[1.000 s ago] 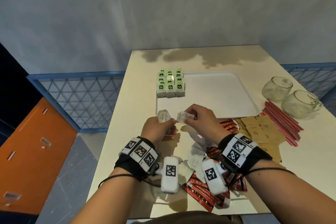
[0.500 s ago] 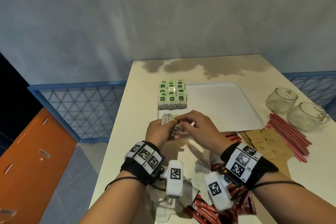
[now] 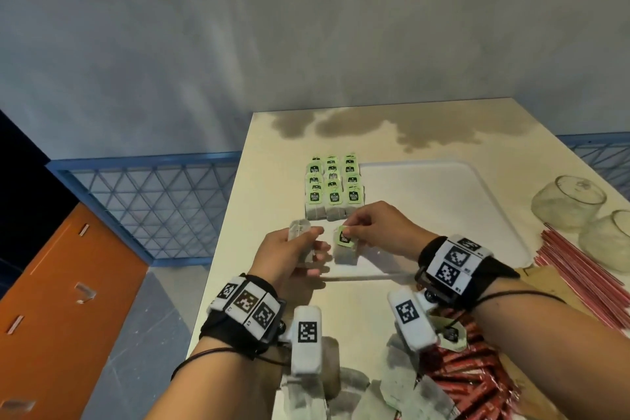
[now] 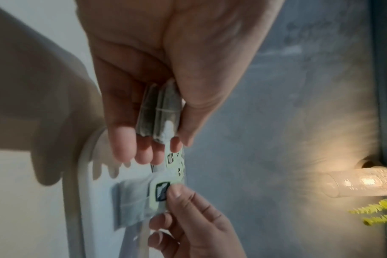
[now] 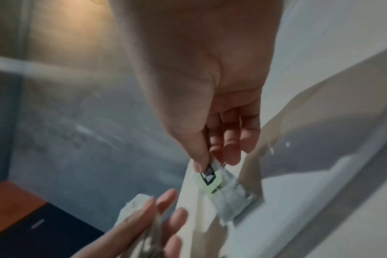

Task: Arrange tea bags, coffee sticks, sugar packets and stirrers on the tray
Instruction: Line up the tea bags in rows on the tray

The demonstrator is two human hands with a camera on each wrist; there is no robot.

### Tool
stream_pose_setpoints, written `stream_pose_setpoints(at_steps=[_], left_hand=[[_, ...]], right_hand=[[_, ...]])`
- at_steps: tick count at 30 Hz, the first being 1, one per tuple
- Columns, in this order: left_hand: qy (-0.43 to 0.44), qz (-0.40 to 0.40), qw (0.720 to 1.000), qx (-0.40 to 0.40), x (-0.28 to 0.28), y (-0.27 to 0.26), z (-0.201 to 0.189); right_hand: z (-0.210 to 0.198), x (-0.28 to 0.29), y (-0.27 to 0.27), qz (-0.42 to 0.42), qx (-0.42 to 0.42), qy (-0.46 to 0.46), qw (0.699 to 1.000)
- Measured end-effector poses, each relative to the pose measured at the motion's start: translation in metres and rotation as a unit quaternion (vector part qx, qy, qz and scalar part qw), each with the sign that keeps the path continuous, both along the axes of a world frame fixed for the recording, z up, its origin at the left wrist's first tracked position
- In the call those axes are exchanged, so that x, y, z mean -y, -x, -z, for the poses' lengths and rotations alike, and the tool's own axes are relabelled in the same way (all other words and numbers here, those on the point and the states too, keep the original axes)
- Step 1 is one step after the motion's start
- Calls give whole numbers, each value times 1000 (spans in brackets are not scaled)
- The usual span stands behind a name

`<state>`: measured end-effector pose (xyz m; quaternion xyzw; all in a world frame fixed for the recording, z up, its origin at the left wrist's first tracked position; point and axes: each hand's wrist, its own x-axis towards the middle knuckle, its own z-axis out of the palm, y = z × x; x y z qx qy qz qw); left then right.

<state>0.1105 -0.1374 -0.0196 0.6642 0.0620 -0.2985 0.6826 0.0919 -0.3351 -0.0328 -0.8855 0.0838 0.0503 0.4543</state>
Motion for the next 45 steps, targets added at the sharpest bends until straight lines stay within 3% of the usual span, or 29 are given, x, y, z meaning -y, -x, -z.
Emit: stream_pose_setpoints(at_steps=[4, 7, 20, 26, 29, 35, 45], left_hand=[[58, -23, 997, -43, -8, -11, 4], [48, -28, 997, -53, -12, -24, 11], [164, -67, 975, -132, -25, -34, 14], [166, -40, 983, -66, -19, -24, 10], [119, -16, 993, -14, -10, -17, 8], [54, 2, 995, 78, 12, 2, 8], [30, 41, 997, 65, 23, 25, 0]], right_hand=[[7, 3, -26, 0, 9, 75, 997], [5, -8, -44, -7, 37, 63, 997], [3, -20, -85, 25, 51, 68, 996], [-3, -15, -64, 79, 83, -30, 993], [-12, -18, -37, 80, 93, -114, 986], [-17, -20, 13, 68, 78, -145, 984], [-31, -15, 42, 134, 104, -215, 962]])
